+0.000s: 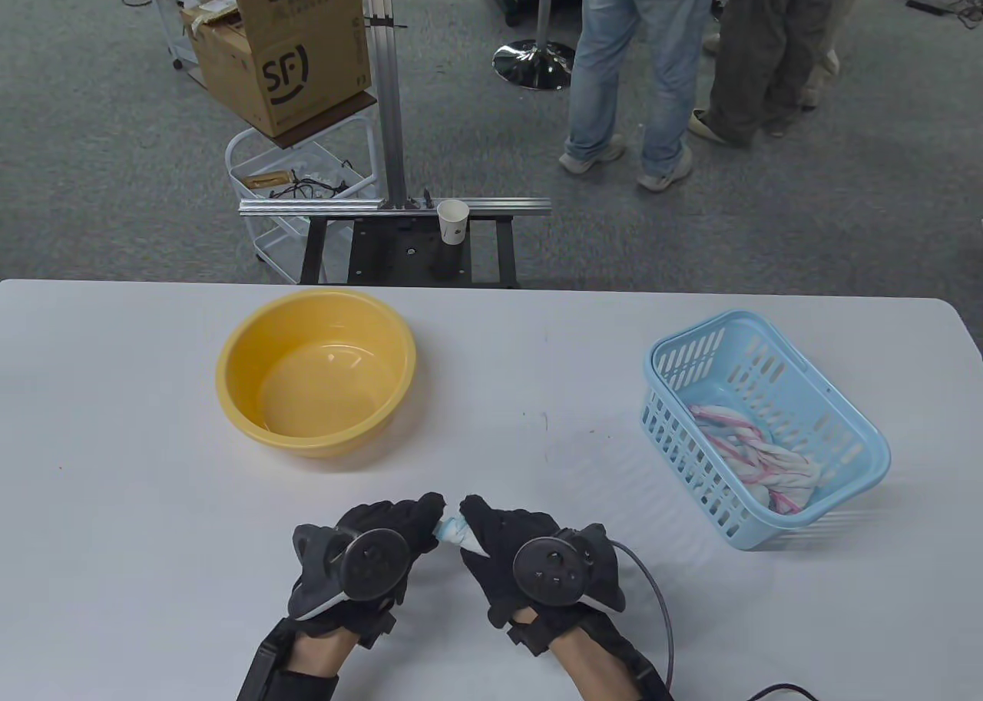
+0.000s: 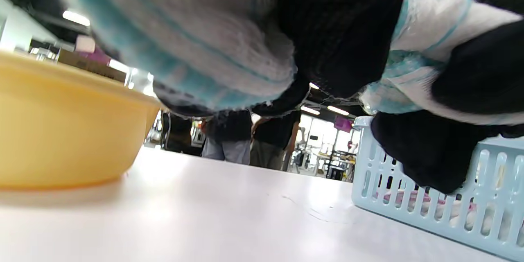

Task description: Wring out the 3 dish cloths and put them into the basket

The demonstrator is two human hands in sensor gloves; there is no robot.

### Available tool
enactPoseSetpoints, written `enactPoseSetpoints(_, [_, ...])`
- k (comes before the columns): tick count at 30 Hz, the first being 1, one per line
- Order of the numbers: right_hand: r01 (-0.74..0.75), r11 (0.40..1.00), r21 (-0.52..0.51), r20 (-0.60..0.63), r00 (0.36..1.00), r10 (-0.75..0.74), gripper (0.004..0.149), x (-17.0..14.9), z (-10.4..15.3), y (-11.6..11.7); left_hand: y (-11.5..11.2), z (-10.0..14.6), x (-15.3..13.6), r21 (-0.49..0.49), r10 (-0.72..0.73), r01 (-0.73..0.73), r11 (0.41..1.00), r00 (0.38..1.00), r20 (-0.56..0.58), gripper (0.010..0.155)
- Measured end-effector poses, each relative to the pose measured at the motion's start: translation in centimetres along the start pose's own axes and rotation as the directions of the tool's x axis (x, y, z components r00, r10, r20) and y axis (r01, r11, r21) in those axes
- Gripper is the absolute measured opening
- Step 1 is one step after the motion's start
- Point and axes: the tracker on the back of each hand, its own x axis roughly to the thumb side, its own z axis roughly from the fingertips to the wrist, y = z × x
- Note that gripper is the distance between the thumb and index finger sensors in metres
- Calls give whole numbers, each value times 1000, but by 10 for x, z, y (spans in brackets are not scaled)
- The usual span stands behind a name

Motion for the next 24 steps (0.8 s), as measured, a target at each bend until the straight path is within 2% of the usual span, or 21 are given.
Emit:
enactPoseSetpoints(2, [144,989,35,-75,987,-141,57,-8,0,3,1,1,2,19,-30,30,999,999,21,57])
enactPoseSetpoints(4, [333,941,66,-168,933,-318,57,-18,-1,9,2,2,4,36,-55,53,998,998,41,57])
enactPoseSetpoints(8, [623,778,87,-312,758,-572,56,-35,0,20,4,2,7,65,-76,72,995,995,67,56])
enactPoseSetpoints(11, [739,668,84,-369,646,-668,56,-40,0,27,7,3,8,84,-77,70,994,994,76,55])
enactPoseSetpoints(17, [912,403,77,-445,393,-805,56,-47,2,39,14,6,12,145,-79,64,987,992,101,55])
enactPoseSetpoints(18, [921,382,74,-450,373,-812,56,-47,2,39,14,5,13,140,-78,64,988,992,100,56])
enactPoseSetpoints(19, [917,392,76,-448,382,-808,56,-48,2,39,13,5,13,118,-80,68,991,992,95,57])
enactPoseSetpoints(22, [848,522,95,-413,510,-754,57,-50,2,31,6,5,9,70,-50,45,997,996,71,61])
enactPoseSetpoints(24, [815,571,98,-387,560,-733,59,-53,2,26,4,5,3,58,-19,16,998,999,50,63])
